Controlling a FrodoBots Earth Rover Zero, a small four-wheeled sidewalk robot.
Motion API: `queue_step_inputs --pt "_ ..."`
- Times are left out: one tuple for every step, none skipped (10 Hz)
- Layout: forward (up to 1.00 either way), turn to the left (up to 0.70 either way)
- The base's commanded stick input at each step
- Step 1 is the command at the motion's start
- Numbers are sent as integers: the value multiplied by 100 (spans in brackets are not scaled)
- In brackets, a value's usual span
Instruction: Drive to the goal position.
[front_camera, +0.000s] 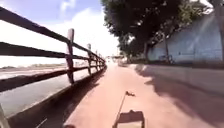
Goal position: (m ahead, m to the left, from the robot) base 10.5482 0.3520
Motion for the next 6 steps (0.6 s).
queue_step_inputs --pt "70 -8" --pt "70 -8" --pt "70 -8" --pt "70 -8" --pt "70 -8" --pt "70 -8"
